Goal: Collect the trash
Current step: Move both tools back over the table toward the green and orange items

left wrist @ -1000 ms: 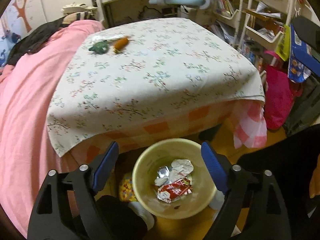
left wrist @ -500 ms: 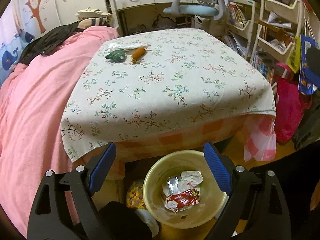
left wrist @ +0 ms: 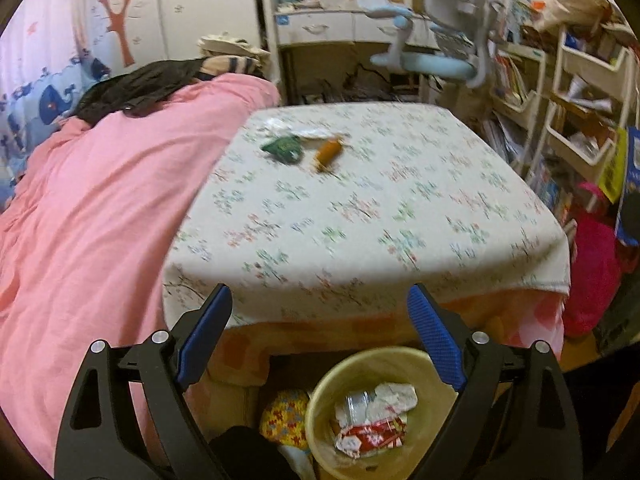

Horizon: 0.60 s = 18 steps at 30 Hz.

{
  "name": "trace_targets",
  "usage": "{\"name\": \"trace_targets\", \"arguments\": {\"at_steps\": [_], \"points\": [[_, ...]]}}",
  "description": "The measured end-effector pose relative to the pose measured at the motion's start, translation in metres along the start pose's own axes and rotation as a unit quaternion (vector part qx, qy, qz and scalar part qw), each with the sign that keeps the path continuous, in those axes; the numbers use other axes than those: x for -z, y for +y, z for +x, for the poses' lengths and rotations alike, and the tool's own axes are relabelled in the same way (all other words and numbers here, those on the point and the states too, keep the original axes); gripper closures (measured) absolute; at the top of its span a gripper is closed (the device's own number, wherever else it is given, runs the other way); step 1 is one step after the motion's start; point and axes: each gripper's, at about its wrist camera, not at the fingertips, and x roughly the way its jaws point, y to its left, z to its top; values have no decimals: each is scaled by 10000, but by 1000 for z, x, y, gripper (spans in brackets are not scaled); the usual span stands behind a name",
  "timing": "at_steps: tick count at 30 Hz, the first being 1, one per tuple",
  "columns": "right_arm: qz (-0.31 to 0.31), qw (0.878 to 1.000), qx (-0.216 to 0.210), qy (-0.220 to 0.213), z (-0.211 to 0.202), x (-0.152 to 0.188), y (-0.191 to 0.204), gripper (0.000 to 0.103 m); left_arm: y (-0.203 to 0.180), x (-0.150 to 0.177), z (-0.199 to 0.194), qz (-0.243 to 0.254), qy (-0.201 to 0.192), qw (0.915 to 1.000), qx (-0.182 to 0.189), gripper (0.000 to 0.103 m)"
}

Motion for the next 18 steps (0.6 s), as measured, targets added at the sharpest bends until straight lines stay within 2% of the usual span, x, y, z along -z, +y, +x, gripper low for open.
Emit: {"name": "trace_targets", "arguments": {"at_steps": [12, 18], "points": [[-188, 9997, 112, -142, 25, -33, 10, 8, 24, -41, -7, -281, -501, 9981, -218, 14], [-331, 9994, 77, 80, 58, -51, 18, 7, 36, -62, 3, -376, -632, 9969, -284, 11]]}}
